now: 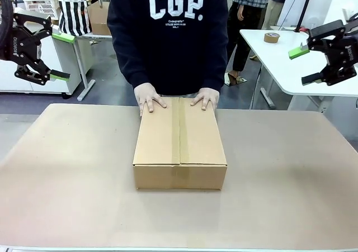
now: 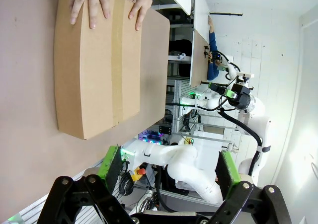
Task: Pack the gift set into the box.
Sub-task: Press and hold the closed box until the human finishes sealing it.
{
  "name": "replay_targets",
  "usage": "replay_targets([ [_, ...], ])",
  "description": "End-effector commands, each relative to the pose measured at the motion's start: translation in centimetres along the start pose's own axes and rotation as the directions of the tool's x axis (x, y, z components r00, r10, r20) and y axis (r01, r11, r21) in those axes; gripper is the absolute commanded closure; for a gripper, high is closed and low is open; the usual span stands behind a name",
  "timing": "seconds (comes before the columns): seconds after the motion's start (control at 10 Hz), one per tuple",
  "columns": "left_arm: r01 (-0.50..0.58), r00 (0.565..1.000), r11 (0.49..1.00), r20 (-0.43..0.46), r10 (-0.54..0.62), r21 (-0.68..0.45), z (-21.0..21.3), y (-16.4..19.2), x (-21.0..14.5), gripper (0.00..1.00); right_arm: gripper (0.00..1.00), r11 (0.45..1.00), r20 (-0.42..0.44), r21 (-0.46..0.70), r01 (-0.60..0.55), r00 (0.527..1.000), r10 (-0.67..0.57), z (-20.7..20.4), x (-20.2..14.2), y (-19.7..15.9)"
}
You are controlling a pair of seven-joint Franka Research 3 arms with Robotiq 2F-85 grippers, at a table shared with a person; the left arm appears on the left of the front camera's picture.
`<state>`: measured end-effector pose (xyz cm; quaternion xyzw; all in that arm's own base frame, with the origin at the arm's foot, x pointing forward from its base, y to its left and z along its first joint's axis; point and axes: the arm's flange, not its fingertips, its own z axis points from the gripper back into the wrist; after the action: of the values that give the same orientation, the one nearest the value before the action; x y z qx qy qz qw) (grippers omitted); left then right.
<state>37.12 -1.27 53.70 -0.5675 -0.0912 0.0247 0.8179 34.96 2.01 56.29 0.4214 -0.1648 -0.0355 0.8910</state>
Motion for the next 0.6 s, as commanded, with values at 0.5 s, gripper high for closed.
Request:
replay_targets([
  [0.5, -0.009, 1.0, 1.0, -0.012, 0.009, 0.002, 0.41, -0.18, -0.06, 0.0, 0.0, 1.0, -0.008, -0.016, 0.011, 1.0, -0.011, 0.45, 0.14, 0.35],
])
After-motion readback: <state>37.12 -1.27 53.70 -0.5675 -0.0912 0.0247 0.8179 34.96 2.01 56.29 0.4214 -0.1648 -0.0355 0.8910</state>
